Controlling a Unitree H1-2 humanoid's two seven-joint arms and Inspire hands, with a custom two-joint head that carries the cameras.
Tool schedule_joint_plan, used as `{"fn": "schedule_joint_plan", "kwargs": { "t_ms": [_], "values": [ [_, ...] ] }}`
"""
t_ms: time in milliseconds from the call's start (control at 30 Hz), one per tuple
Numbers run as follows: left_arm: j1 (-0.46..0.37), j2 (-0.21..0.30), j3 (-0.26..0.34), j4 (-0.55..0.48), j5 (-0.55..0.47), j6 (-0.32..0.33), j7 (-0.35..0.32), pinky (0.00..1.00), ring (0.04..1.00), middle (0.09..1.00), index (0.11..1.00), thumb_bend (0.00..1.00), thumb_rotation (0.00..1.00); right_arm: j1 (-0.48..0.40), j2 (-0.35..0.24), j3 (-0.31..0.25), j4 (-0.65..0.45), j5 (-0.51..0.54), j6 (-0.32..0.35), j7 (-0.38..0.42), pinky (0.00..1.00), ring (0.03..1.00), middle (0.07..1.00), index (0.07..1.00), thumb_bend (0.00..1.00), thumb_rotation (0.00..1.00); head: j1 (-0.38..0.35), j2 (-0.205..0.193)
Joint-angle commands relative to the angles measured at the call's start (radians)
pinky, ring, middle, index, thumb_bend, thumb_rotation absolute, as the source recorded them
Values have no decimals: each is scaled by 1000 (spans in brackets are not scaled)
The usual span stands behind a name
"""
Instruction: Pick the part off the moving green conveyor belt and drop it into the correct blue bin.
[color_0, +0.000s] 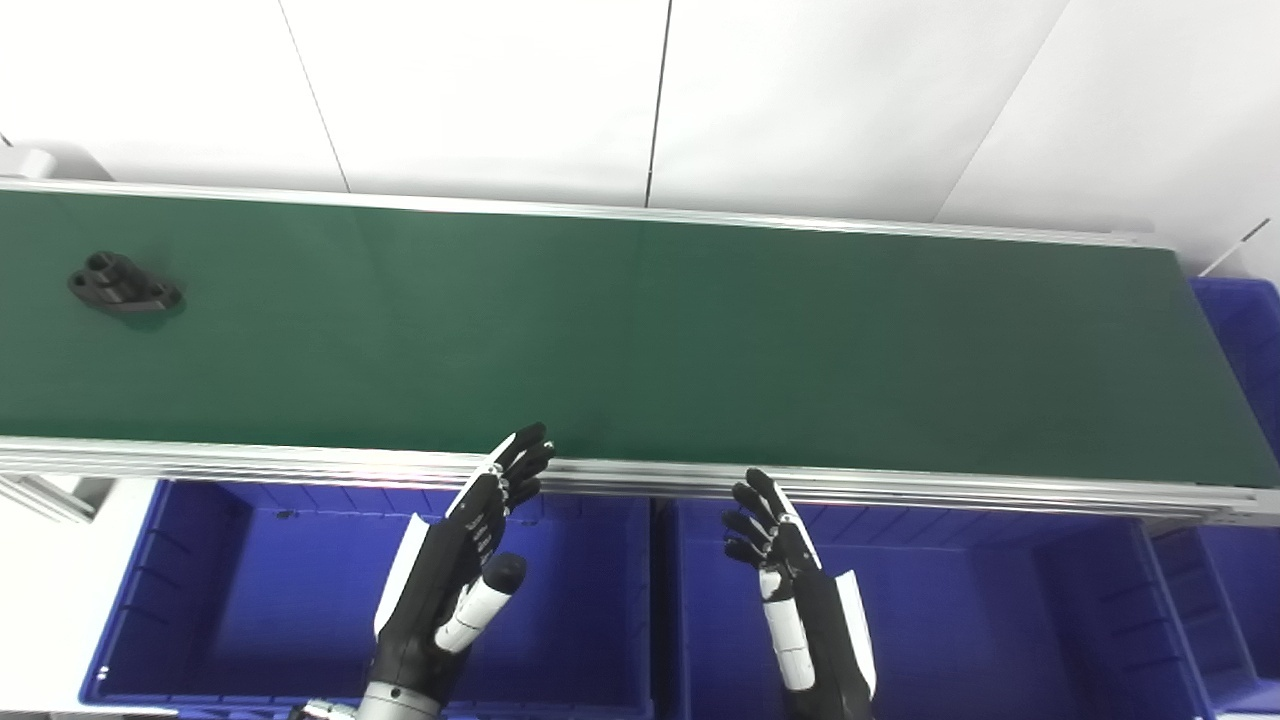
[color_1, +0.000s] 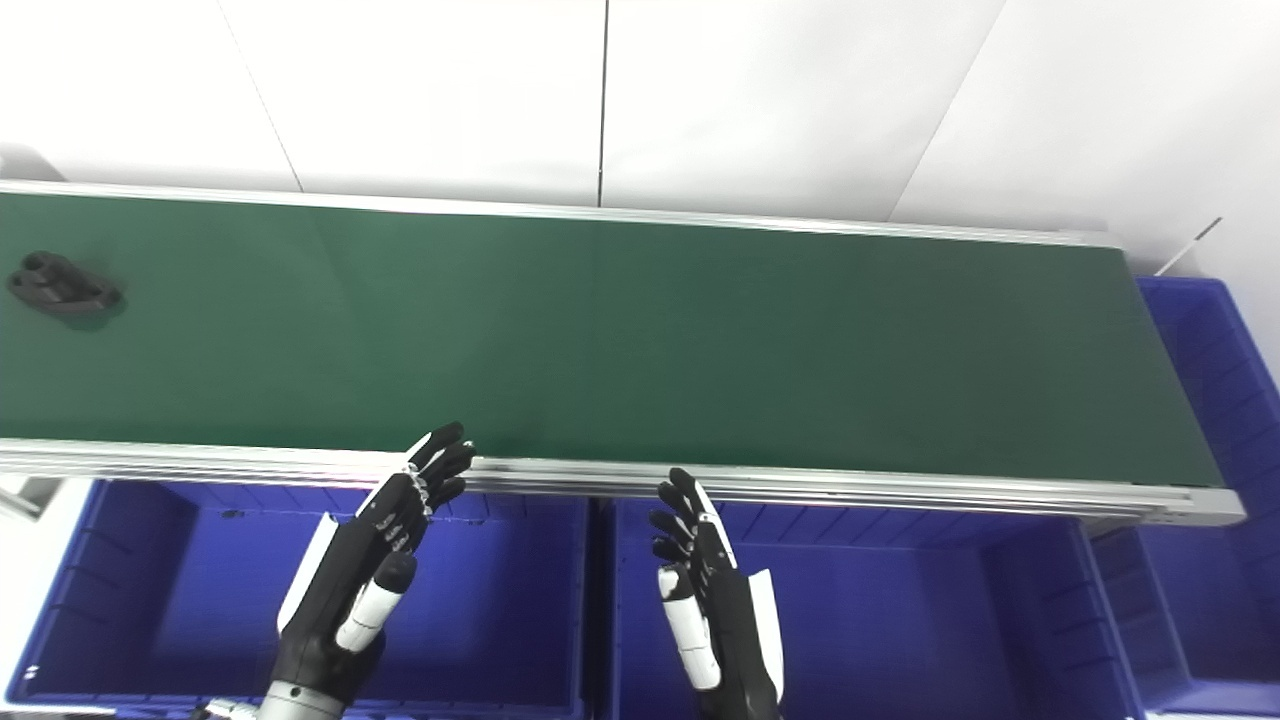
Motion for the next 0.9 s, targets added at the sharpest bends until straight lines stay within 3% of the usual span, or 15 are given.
{"fn": "schedule_joint_plan", "kwargs": {
  "t_ms": [0, 233, 367, 633, 867],
  "values": [
    [-9, -5, -8, -50, -18, 0, -13, 907, 911, 881, 897, 794, 866, 12, 58, 25, -41, 17, 0, -4, 801, 853, 898, 929, 773, 1000, 5, -4],
    [-16, -7, -7, -132, -46, 23, -15, 897, 895, 859, 884, 776, 838, -1, 73, 34, -45, 11, 3, -8, 795, 847, 893, 925, 780, 1000, 19, -3],
    [-9, 1, -27, -178, 1, 14, -19, 871, 886, 862, 880, 789, 862, -2, 77, 42, -37, 17, -30, -12, 794, 843, 890, 924, 784, 1000, 10, -2],
    [-32, 28, 11, -108, -21, -1, -28, 923, 911, 877, 892, 755, 859, -23, 80, 57, 3, -67, -95, -55, 789, 839, 883, 911, 790, 1000, -75, 9],
    [-19, 48, 28, -60, -71, -25, -40, 935, 936, 897, 905, 784, 860, -34, 51, 77, -3, -154, -132, -65, 803, 850, 889, 910, 797, 1000, -66, 24]
  ]
}}
